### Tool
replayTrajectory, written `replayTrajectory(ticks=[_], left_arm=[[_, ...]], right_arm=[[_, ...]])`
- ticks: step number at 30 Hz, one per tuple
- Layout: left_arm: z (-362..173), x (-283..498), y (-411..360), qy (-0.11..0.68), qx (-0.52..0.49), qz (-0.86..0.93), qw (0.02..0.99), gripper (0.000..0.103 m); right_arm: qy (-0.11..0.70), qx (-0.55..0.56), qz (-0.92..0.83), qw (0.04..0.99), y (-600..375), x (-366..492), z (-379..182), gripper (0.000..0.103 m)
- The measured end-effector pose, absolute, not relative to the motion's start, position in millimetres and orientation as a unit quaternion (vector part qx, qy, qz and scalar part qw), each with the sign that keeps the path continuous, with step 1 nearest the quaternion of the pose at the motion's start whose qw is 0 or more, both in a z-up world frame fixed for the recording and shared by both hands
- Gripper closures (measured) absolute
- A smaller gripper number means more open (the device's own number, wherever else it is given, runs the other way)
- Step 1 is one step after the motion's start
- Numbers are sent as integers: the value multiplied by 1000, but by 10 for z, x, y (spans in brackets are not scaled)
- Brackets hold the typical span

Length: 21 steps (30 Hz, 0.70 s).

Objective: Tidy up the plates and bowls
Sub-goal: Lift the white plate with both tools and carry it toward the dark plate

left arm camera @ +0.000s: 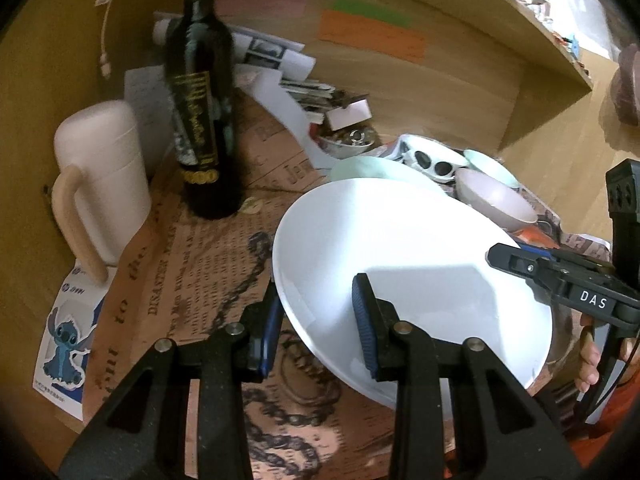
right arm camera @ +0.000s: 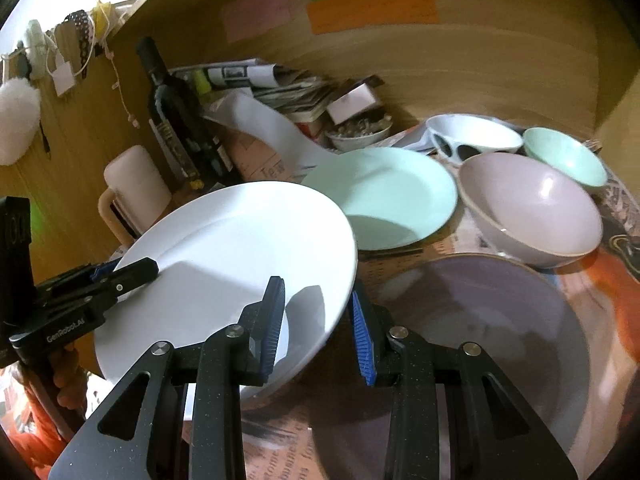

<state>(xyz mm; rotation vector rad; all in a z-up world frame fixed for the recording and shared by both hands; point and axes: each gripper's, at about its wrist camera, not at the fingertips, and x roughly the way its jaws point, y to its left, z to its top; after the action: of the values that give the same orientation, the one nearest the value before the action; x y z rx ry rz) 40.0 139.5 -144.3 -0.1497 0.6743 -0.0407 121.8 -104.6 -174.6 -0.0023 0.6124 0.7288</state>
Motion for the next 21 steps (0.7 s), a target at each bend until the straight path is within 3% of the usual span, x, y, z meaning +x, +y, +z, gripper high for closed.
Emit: replayTrajectory(ticks=[21], left_arm=[[-1329,491,649,327,-41,-79,941,69]], right_arm=[[274,38,309,910,-1886,1124,-1765,73]])
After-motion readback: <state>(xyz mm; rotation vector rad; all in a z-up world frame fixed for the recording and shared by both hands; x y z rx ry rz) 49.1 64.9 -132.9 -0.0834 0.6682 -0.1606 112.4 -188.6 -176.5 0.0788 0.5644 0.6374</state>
